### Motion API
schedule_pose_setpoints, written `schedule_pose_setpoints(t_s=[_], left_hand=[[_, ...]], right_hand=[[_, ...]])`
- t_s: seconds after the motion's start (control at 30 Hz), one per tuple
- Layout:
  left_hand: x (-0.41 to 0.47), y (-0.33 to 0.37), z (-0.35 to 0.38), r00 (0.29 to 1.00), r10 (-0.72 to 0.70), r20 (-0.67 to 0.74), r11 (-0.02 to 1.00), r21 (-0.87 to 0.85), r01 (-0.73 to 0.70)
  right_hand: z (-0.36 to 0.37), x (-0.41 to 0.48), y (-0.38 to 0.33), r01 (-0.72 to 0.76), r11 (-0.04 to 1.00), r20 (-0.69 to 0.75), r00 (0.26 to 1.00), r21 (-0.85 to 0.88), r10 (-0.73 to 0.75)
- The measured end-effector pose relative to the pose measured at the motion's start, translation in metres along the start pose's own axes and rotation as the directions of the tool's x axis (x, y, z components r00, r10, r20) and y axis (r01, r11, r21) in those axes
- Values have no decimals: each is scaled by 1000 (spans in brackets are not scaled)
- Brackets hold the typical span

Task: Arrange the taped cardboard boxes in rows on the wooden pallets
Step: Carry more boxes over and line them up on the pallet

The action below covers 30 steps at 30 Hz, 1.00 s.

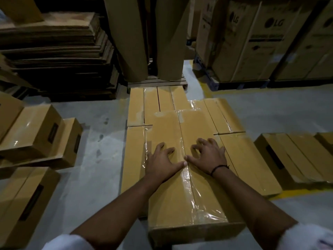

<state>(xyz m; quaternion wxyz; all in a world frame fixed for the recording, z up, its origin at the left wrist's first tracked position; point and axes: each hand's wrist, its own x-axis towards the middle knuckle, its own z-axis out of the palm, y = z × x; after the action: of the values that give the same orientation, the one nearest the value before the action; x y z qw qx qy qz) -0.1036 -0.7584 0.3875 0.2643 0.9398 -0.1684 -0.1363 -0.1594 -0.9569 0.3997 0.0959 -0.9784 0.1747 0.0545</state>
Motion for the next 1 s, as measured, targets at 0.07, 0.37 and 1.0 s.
schedule_pose_setpoints(t_s=[0.07, 0.37, 1.0], left_hand=[[21, 1, 3, 1000, 6, 21, 1000, -13, -5], [98, 2, 23, 992, 37, 123, 999, -36, -33], [159, -16, 125, 946, -98, 308, 992, -44, 117]], right_hand=[[2, 19, 4, -12, 1000, 11, 1000, 2, 12], [11, 87, 26, -50, 998, 42, 998, -46, 52], [96, 166, 98, 21, 1000, 283, 959, 5, -22]])
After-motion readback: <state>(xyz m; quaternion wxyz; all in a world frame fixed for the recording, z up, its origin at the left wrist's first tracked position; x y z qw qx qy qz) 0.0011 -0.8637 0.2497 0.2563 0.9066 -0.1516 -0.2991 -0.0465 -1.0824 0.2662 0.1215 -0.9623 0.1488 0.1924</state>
